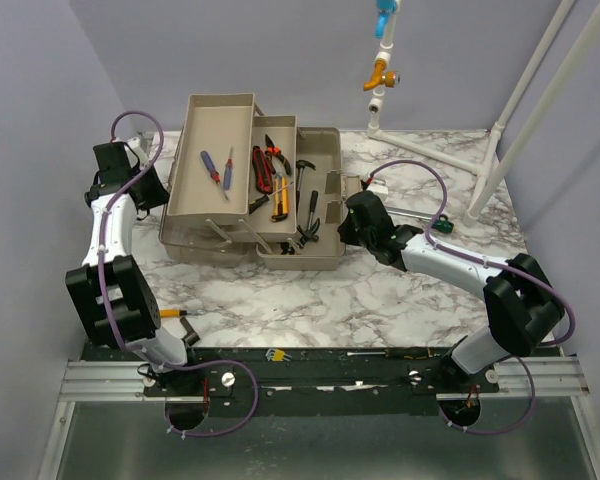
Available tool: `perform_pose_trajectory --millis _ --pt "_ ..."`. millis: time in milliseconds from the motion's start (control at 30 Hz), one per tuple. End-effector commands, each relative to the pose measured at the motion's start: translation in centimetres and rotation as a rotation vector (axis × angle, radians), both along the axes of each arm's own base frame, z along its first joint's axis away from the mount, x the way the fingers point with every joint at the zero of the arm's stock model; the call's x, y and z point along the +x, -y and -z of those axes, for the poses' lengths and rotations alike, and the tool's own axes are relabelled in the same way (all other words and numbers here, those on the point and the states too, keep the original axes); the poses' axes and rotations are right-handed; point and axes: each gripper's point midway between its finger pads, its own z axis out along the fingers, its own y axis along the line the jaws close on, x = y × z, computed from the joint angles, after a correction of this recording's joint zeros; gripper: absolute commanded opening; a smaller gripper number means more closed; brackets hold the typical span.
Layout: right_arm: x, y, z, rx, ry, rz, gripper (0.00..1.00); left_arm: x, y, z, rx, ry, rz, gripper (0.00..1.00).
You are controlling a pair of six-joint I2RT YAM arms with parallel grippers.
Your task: Pack the tool kit
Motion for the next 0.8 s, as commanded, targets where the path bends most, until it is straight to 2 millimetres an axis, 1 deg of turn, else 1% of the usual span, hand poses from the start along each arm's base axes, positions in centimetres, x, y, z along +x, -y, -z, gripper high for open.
perform_pose_trajectory --millis 0,167,333,467,500,600,700,733,767 --pt "-1.4 -2.0 2.4 0.032 -0.079 -0.093 0.01 0.9 -0.7 -7.1 0.146 0.167 -0.083 0.0" --pt "-1.4 -2.3 2.4 0.045 -0.094 -0.096 0.01 0.6 0.1 -10.3 0.255 0.233 -0.097 0.0" --pt "-1.4 -2.5 2.0 0.053 -0.093 -0.096 0.01 0.1 2.0 -13.4 0.325 0.301 -0.077 0.0" --pt "-1.3 -2.5 2.2 0.052 -0.104 -0.087 0.01 -0.7 3.7 -15.4 0.438 0.337 -0.078 0.0" --pt "-1.3 -2.5 2.3 0.052 -0.109 -0.082 0.01 -0.8 4.7 -15.7 0.46 0.349 -0.065 0.0" --pt "-1.2 -2.3 2.5 0.055 -0.115 -0.057 0.01 -1.5 5.6 -16.9 0.541 0.371 -0.084 0.0" --pt "-1.2 -2.2 2.3 0.055 -0.112 -0.047 0.04 -2.1 6.8 -18.1 0.599 0.39 -0.09 0.0" --pt "-1.1 -2.1 2.2 0.053 -0.107 -0.041 0.06 -2.2 7.4 -18.5 0.635 0.398 -0.072 0.0" --pt "-1.1 -2.0 2.1 0.054 -0.102 -0.036 0.07 -2.4 7.6 -18.9 0.679 0.401 -0.076 0.0"
